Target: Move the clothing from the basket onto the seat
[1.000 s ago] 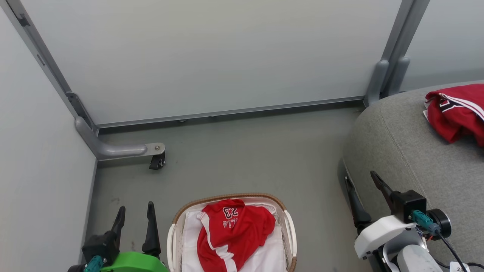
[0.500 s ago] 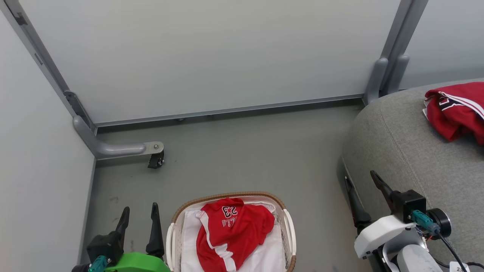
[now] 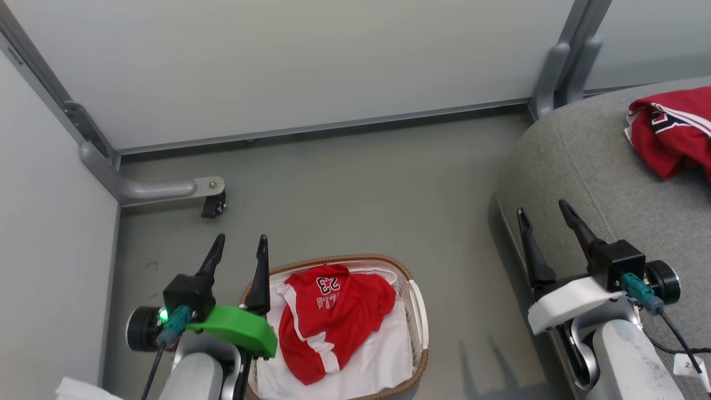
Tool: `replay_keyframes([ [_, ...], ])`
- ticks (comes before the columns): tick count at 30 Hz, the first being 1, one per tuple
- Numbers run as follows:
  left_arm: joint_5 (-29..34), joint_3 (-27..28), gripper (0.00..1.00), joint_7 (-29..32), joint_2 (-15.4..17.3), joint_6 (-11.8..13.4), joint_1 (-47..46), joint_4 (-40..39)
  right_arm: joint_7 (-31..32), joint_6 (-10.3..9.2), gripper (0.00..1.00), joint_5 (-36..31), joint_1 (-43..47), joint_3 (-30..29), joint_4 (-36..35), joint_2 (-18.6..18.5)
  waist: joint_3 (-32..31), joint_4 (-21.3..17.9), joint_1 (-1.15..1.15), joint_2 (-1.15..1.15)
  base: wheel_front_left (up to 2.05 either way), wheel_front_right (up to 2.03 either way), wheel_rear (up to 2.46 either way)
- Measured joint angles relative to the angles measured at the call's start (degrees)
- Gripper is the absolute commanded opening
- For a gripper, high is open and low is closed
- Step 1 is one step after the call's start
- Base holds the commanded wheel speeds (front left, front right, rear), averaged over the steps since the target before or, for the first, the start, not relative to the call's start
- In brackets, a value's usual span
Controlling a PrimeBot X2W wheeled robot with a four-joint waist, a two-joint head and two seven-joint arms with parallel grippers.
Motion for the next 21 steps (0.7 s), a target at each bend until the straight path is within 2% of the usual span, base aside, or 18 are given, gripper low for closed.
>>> replay_keyframes([
  [4,0.8,-2.3,1.0,0.0,0.0,-0.3,-5.6,4.3,0.0,0.0,1.0,-0.4,-2.1,-0.5,-1.8,0.0,3.5,-0.9,0.0,0.0,0.0,0.0,0.0],
  [13,3.5,-7.4,1.0,0.0,-0.1,-1.3,-16.5,21.0,0.0,0.0,1.0,1.0,-6.5,-0.1,-5.1,0.0,13.7,-4.0,0.0,0.0,0.0,0.0,0.0],
  [21,6.8,-11.0,1.0,2.0,0.9,-1.7,-23.3,35.0,0.0,-0.01,1.0,3.7,-10.8,3.4,-6.2,-0.1,23.5,-7.7,0.0,0.0,0.0,0.0,0.0],
])
